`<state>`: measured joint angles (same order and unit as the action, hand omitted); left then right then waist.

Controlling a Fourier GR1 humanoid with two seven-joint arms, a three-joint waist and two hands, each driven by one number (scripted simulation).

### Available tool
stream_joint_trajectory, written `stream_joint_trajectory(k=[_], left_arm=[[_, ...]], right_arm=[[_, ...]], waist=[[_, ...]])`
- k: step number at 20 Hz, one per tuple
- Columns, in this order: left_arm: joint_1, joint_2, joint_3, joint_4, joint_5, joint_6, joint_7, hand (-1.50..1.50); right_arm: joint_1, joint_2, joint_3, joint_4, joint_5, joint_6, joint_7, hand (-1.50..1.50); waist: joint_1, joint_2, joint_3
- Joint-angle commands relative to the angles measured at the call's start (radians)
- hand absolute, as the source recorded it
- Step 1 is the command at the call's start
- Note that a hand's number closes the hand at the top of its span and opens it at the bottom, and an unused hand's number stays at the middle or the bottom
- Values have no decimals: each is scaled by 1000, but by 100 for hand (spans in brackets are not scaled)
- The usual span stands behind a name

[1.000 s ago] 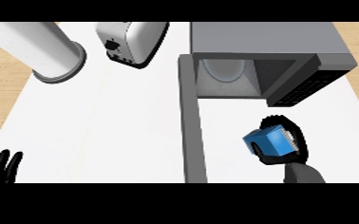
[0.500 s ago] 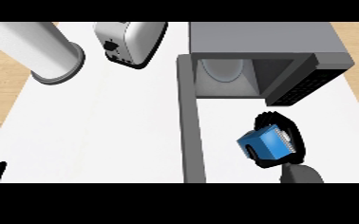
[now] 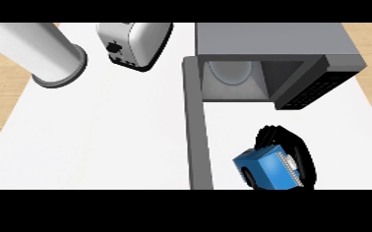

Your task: Pick up the milk, place it into the microwave and close the microwave

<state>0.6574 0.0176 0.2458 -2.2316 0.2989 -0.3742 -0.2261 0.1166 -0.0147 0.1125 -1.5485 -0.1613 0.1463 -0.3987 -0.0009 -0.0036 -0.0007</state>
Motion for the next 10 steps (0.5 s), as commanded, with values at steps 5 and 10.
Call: stream_joint_trajectory(k=[5,10], left_arm=[[-35,-2,67,42,26,-22,16,-150],[-39,-5,125,61,55,-67,11,-150]], right_arm=[[-106,14,67,-111,-5,-193,171,150],[-143,15,152,-100,18,-316,148,150]], waist=[[7,3,1],[8,3,1]])
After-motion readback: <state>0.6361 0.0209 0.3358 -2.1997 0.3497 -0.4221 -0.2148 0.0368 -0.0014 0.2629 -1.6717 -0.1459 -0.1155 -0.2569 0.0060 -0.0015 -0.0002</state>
